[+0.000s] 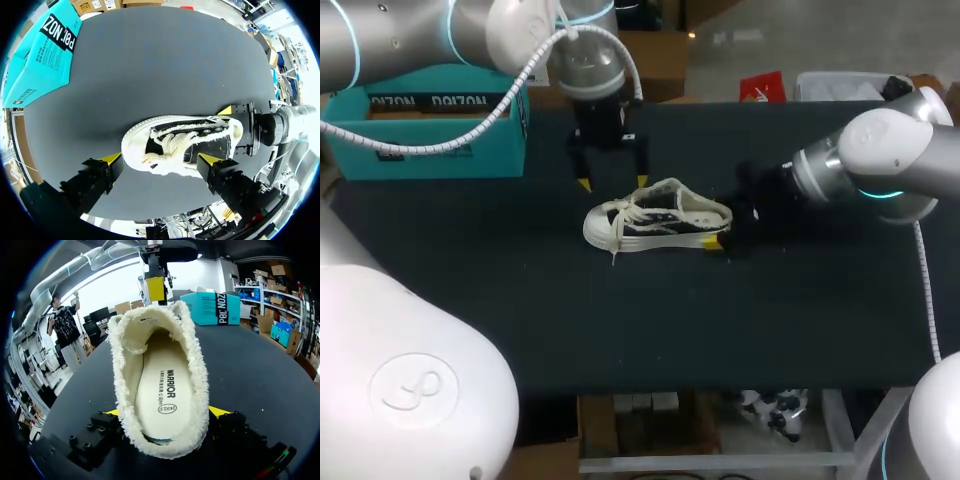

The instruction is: Open the shoe tongue, take the insole out of the shoe, put the insole back into the shoe, and pack the shoe into the shoebox

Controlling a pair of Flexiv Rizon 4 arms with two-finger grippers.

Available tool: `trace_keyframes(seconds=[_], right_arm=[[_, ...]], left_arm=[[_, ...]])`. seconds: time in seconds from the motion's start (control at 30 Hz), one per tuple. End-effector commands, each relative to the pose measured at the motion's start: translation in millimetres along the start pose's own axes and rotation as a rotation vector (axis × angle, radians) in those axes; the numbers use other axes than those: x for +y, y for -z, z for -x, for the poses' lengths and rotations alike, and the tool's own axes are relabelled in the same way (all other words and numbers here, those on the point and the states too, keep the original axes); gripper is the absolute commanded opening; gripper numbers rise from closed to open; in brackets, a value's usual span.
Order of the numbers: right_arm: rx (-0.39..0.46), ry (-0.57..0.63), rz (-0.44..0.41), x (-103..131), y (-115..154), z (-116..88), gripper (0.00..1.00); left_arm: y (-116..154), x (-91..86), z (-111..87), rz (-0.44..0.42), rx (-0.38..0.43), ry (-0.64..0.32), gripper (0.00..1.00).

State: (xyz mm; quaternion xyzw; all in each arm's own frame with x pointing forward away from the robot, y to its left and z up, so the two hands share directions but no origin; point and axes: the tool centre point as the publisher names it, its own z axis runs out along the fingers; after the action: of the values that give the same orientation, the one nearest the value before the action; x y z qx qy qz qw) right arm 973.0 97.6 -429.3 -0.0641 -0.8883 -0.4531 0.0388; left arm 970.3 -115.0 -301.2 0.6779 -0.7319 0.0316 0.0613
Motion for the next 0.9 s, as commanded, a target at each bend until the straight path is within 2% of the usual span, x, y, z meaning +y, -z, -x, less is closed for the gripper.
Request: trace_keyframes(seconds=[0.03,0.3,0.43,0.5,0.57,0.6,0.63,0.67,0.73,0.8,0.9], right_arm=[[0.005,0.004,0.014,-6.4,-4.8,0.3,0.0],[-0.01,-0.016,-0.002,-6.8,-8.9,-1.1,0.0],[-0.01,-0.016,-0.002,-6.8,-8.9,-1.1,0.0],[-0.01,-0.016,-0.002,-6.8,-8.9,-1.1,0.0],[-0.01,-0.016,-0.002,-6.8,-8.9,-1.1,0.0],[-0.01,-0.016,-0.002,-6.8,-8.9,-1.1,0.0],[-0.01,-0.016,-0.002,-6.8,-8.9,-1.1,0.0],[-0.01,-0.016,-0.002,-6.8,-8.9,-1.1,0.0],[-0.01,-0.016,-0.002,-6.8,-8.9,-1.1,0.0],[-0.01,-0.016,-0.002,-6.8,-8.9,-1.1,0.0],[-0.01,-0.016,-0.002,-6.8,-8.9,-1.1,0.0]], left_arm=[[6.9,5.5,-7.1,-0.004,0.003,-0.009,1.0],[18.6,22.5,-41.1,-0.015,-0.042,-0.047,1.0],[17.5,20.9,-60.2,-0.013,-0.09,-0.034,1.0],[16.5,16.6,-68.4,-0.002,-0.108,-0.032,0.93],[14.1,13.7,-76.4,0.008,-0.134,-0.03,0.81],[13.0,13.1,-79.8,0.012,-0.145,-0.03,0.78],[11.8,12.5,-83.2,0.01,-0.162,-0.027,0.67],[10.9,11.8,-86.0,0.012,-0.172,-0.026,0.62],[9.0,9.3,-90.8,0.012,-0.194,-0.019,0.66],[6.2,7.2,-94.2,0.021,-0.212,-0.012,0.62],[-0.1,4.7,-99.0,0.031,-0.247,-0.007,0.62]])
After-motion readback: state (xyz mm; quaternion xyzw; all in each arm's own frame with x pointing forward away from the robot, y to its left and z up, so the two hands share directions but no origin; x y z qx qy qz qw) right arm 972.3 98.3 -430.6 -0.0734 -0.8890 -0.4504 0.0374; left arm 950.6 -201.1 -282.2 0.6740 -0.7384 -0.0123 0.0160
